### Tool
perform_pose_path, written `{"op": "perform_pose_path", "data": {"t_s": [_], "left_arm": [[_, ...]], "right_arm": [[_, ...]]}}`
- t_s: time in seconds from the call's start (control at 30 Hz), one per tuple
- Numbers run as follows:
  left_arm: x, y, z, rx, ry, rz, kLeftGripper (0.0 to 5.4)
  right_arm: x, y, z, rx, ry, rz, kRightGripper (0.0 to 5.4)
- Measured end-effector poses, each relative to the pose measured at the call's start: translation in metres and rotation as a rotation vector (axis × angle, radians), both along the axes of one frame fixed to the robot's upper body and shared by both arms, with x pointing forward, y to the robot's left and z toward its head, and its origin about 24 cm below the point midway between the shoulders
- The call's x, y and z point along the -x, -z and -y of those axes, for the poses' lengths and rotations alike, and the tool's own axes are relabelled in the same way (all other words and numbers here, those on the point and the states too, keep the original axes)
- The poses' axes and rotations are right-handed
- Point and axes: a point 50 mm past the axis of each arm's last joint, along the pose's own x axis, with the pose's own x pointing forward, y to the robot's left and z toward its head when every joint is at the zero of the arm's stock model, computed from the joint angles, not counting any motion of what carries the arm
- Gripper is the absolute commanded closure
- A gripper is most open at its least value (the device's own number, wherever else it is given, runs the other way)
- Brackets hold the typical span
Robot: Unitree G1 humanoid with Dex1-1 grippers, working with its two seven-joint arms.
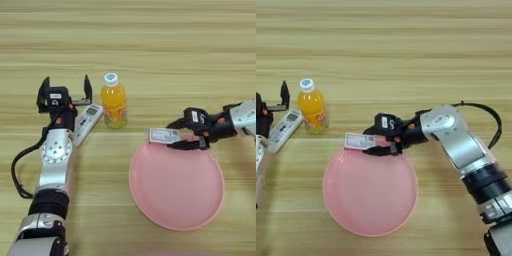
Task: Move the objects on the table
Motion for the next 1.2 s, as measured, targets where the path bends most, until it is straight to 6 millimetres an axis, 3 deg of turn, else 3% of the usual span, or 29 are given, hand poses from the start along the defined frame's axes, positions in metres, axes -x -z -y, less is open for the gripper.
{"op": "perform_pose_path", "data": {"t_s": [0.2,0.3,0.6,0.87,1.2], "left_arm": [[0.0,0.001,0.0,0.0,0.0,-0.003,0.0],[0.0,0.001,0.0,0.0,0.0,-0.003,0.0],[0.0,0.0,0.0,-0.001,0.0,0.001,0.0],[0.0,0.0,0.0,-0.001,0.0,0.004,0.0],[0.0,0.0,0.0,-0.001,0.0,0.004,0.0]], "right_arm": [[-0.025,-0.034,0.001,-0.062,0.108,0.1,3.3],[-0.039,-0.036,0.001,-0.076,0.18,0.108,3.3],[-0.058,0.008,-0.006,-0.012,0.316,-0.002,3.3],[-0.06,0.043,-0.006,0.061,0.356,-0.071,3.3],[-0.066,0.052,0.006,0.114,0.383,-0.052,3.3]]}}
